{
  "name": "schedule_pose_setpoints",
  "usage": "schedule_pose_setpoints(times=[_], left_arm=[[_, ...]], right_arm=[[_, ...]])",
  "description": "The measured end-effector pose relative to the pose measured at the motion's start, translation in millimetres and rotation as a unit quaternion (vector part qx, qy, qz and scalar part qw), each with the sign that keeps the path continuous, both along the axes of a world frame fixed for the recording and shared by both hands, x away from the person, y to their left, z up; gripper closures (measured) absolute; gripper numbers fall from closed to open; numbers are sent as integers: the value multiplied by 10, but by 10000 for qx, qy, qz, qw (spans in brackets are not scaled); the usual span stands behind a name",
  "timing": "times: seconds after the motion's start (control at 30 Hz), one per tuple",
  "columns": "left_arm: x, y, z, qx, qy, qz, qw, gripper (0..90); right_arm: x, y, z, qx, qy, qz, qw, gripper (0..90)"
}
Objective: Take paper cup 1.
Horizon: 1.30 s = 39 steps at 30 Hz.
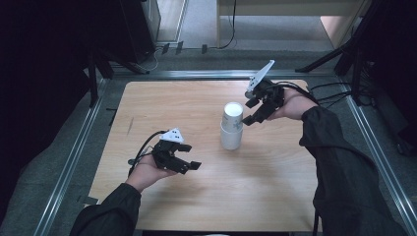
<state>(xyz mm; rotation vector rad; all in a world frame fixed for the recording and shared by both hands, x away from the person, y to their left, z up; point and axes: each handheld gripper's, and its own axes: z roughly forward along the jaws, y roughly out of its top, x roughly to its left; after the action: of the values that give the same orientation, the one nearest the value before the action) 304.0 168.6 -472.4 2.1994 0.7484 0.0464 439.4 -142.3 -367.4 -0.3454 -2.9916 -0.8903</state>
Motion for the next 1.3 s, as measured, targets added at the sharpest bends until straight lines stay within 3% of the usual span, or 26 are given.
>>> schedule_pose_setpoints(times=[0.67,1.3], left_arm=[[-6,-2,9,-26,-24,-32,10000,221],[-7,-3,8,-23,-31,-27,10000,222]], right_arm=[[73,411,-53,-212,119,236,9994,255],[87,449,-11,-287,83,163,9994,331]])
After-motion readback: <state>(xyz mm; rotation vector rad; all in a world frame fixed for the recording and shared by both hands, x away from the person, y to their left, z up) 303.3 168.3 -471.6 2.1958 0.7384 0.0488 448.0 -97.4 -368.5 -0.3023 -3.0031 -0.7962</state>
